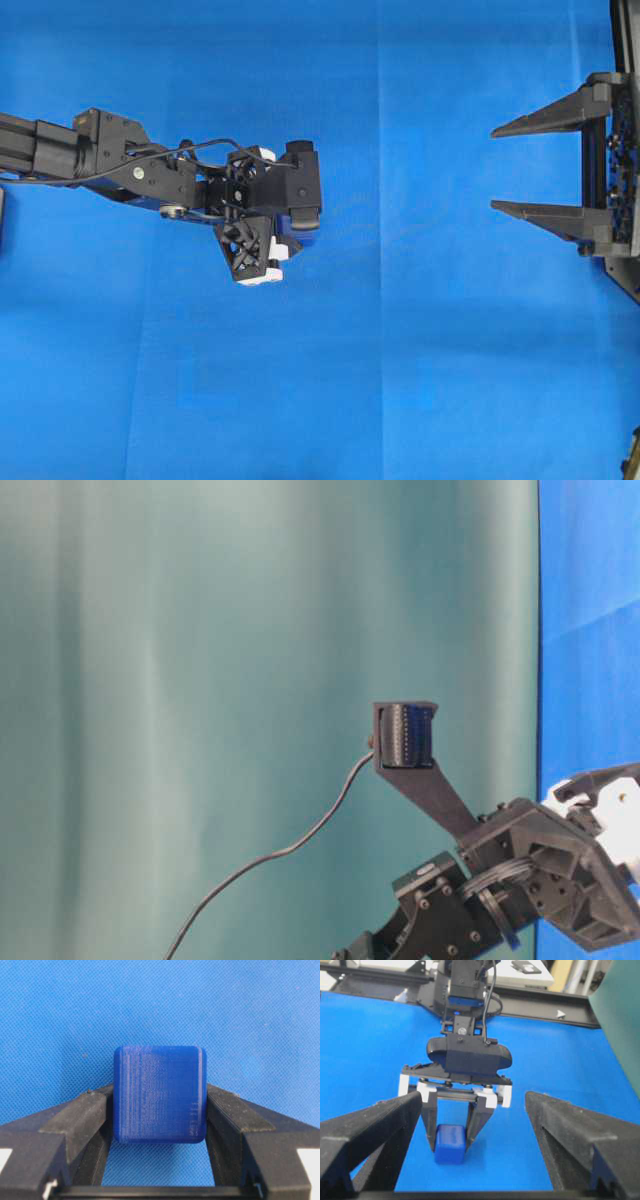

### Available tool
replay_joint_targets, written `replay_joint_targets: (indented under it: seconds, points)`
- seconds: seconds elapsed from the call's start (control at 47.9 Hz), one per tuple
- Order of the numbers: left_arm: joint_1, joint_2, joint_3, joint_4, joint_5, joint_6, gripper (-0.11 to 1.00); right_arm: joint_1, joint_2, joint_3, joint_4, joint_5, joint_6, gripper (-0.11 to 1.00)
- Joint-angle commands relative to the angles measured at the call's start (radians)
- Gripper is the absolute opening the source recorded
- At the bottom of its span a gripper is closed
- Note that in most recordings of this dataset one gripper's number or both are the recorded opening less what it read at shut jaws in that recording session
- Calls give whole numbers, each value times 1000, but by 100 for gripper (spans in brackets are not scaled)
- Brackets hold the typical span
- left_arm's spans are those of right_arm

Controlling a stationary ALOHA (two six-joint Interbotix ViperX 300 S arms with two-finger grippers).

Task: Handover the blue block to the right arm after grasping it with the left arm, then place it in the designated position.
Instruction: 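Close the left gripper on the blue cube, then lift the blue cube with the left gripper and rotate it upright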

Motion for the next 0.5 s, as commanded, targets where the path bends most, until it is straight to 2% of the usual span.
replay_joint_targets:
  seconds: [0.0, 0.167, 0.48]
  points:
    - [5, -34, -5, 3, 0, -2, 46, 0, 8, -18, 2, -11, 0, 97]
    - [2, -54, -9, 3, 18, -3, 46, 0, 9, -18, 2, -11, 0, 97]
    - [-15, -202, -58, 3, 172, -3, 46, -2, 9, -18, 2, -11, 0, 97]
